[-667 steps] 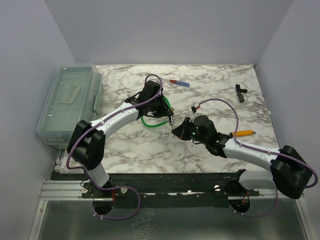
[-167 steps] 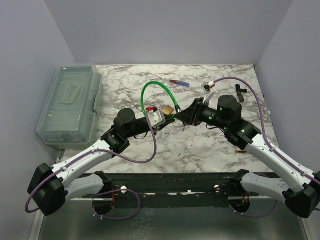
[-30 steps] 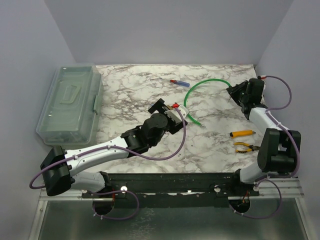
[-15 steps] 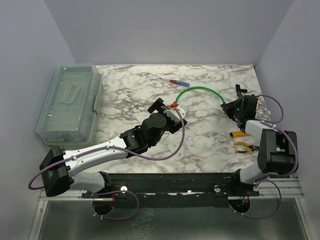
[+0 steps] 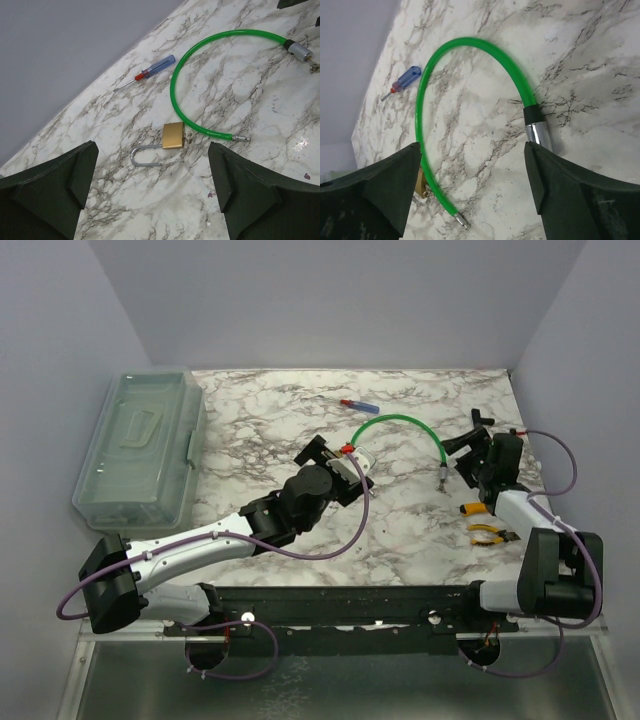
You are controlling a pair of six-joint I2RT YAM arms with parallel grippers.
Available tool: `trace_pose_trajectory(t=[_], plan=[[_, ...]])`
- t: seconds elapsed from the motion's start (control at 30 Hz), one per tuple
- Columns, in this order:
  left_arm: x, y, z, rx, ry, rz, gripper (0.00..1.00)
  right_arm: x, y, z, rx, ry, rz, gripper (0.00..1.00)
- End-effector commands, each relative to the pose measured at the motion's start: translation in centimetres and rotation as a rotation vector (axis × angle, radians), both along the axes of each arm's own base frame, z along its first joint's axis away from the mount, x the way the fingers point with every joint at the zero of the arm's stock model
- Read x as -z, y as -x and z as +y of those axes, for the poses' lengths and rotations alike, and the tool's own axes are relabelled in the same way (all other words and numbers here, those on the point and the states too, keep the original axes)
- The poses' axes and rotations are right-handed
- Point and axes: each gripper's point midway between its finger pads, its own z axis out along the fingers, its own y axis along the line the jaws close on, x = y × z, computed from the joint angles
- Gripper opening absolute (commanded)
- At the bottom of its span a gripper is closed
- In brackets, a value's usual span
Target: Unlock with the key
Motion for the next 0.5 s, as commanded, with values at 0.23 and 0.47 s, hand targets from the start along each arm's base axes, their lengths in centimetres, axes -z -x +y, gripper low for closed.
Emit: trace_pose_trajectory(t=[0.23,0.47], plan=[[-0.5,-0.3,1.0,-0.045,0.022,-0.012,0.99,-9.6,2.0,-1.1,-0.003,0.152,-0.174,0.95],[-1.5,-0.7,2.0,-0.086,0.05,-0.031,0.99,-17.7,4.1,1.8,-0.183,0.209,-0.404,0.95]])
